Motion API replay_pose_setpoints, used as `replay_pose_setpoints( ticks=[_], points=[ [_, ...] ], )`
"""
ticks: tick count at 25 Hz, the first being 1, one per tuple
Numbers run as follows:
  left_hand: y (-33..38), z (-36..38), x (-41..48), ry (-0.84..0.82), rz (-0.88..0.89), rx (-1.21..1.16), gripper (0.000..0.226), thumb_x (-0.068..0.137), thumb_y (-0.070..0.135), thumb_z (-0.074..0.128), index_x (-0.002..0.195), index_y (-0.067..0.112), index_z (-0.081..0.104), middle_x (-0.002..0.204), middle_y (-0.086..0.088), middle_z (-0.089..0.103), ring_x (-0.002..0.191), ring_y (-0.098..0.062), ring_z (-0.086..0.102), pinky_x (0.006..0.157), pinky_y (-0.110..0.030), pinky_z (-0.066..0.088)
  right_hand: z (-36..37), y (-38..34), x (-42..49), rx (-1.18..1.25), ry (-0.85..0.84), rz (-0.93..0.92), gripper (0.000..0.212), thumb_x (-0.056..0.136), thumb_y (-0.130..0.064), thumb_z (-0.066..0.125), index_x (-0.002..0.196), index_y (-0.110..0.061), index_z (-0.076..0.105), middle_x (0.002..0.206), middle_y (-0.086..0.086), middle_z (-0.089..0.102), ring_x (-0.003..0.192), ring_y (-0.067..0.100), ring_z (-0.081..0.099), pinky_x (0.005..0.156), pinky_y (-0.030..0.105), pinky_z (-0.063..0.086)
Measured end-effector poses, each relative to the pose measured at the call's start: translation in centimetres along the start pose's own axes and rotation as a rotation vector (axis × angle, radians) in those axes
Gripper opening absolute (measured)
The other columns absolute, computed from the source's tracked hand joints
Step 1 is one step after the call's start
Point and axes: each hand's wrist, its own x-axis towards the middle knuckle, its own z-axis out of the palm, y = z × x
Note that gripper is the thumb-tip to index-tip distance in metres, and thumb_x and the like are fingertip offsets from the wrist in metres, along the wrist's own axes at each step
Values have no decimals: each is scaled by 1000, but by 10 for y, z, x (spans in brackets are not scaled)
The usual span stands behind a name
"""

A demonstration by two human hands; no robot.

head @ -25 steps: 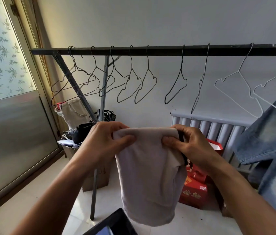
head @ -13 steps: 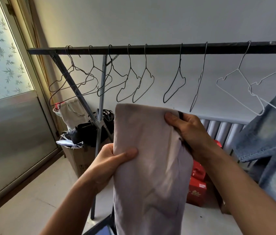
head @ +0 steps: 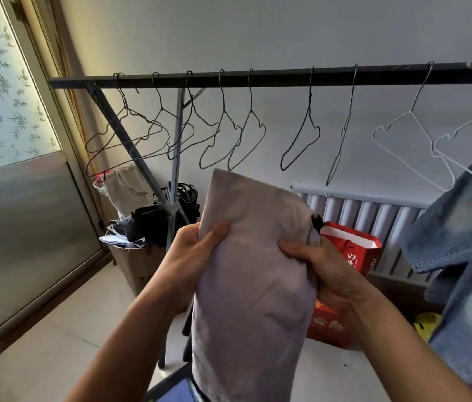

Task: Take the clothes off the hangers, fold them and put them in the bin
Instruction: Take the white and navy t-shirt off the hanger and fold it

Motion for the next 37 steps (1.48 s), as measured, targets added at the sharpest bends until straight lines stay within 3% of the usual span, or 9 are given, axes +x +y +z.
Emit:
replay_pose_setpoints(
  ticks=[4,8,11,13,17,22,27,32,37],
  points=[
    [-2,-2,9,13,-41,-8,37,98,34,51,82,6,69,74,-9,70,63,-16,65,59,-28,53,3,-9,5,-73,102,-31,18,85,-6,66,103,-1,70,94,13,75,86,24,73,77,34,55],
    [-16,-9,13,315,164,258,22,99,34,50,98,13,57,80,-3,65,68,-14,59,59,-28,46,8,-15,9,-114,263,-151,7,89,-9,65,91,-11,72,91,9,75,85,21,72,77,34,56],
    [-30,6,-13,97,-57,97,50,97,49,41,92,4,62,72,-9,65,57,-19,61,48,-30,49,16,-12,10,-135,323,-250,10,90,-12,65,90,-19,72,93,0,75,93,15,70,87,33,54],
    [-41,19,-28,-98,-331,87,67,90,65,36,99,5,65,90,-14,72,76,-25,71,59,-37,59,25,-7,9,-104,308,-266,11,90,-13,65,94,-21,71,95,-4,75,96,13,70,91,32,52],
    [-62,31,-30,-100,-486,-374,77,77,73,43,118,10,61,110,-16,72,99,-31,71,85,-51,56,36,10,4,94,184,-96,12,94,-14,59,99,-18,69,95,-1,76,90,15,72,80,33,56],
    [-70,28,-34,110,-289,-964,95,55,59,83,131,11,53,124,-16,67,113,-34,65,91,-54,53,45,41,4,288,99,236,31,94,-29,56,117,-11,65,108,11,73,100,27,70,80,40,55],
    [-65,17,-37,349,-284,-909,44,85,35,63,121,9,61,108,-13,74,105,-30,68,97,-48,49,53,57,5,277,30,258,23,97,-27,51,115,-19,64,109,10,73,102,29,69,91,46,53],
    [-69,-4,-37,512,-281,-844,37,88,40,61,115,15,63,97,-6,77,99,-28,68,86,-43,53,60,80,19,-3,234,177,49,90,0,49,135,-19,47,122,12,62,108,28,60,92,47,51],
    [-77,-63,-34,404,-394,-613,48,81,53,60,108,15,67,97,-10,76,85,-28,74,73,-39,55,78,92,43,-468,83,-17,65,86,-52,61,143,-32,36,134,-8,44,119,12,47,100,39,44]
  ],
)
